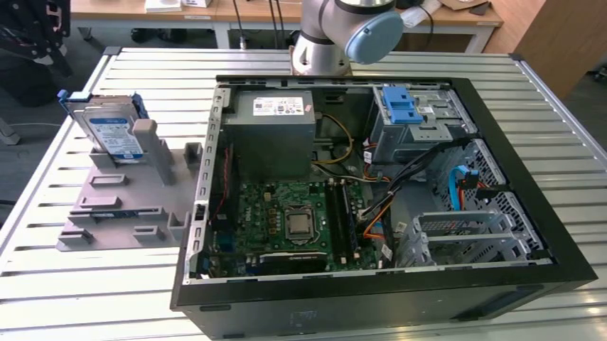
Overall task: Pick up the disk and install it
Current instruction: 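Pick up the disk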
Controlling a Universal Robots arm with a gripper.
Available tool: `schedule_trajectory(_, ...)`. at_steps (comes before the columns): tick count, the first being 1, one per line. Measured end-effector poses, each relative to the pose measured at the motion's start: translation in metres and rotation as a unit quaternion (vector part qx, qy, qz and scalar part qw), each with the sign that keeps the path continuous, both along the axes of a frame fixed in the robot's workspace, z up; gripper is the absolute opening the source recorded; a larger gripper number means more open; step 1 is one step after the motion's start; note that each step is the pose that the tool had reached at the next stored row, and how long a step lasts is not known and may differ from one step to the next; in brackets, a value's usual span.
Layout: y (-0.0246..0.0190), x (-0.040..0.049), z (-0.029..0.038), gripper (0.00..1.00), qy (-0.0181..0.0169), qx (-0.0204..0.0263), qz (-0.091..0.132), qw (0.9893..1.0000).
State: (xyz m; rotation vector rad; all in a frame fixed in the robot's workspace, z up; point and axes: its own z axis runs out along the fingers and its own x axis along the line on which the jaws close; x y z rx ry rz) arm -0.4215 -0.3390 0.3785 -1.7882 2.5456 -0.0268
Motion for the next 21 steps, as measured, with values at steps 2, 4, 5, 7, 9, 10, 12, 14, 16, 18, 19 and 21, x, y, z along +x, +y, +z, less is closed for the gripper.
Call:
schedule_trajectory(2,0.0,0.0001,0.0,0.11,0.0,0.0,0.008,1.0)
schedule_trajectory(4,0.0,0.0001,0.0,0.11,0.0,0.0,0.017,0.9999)
schedule_trajectory(5,0.0,0.0001,-0.0001,0.11,0.0,0.0,0.023,0.9997)
schedule_trajectory(7,0.0,0.0001,-0.0002,0.11,0.0,0.0,0.035,0.9994)
schedule_trajectory(9,0.0,0.0001,-0.0002,0.11,0.0,0.0,0.048,0.9989)
schedule_trajectory(10,0.0,0.0001,-0.0002,0.11,0.0,0.0,0.054,0.9985)
schedule_trajectory(12,0.0,0.0001,-0.0003,0.11,0.0,0.0,0.066,0.9978)
schedule_trajectory(14,0.0,0.0001,-0.0003,0.11,0.0,0.0,0.073,0.9973)
schedule_trajectory(16,0.0,0.0001,-0.0003,0.11,0.0,0.0,0.074,0.9972)
schedule_trajectory(18,0.0,0.0001,-0.0003,0.11,0.0,0.0,0.075,0.9972)
schedule_trajectory(19,0.0,0.0001,-0.0003,0.11,0.0,0.0,0.075,0.9972)
schedule_trajectory(21,0.0,0.0001,-0.0003,0.11,0.0,0.0,0.076,0.9971)
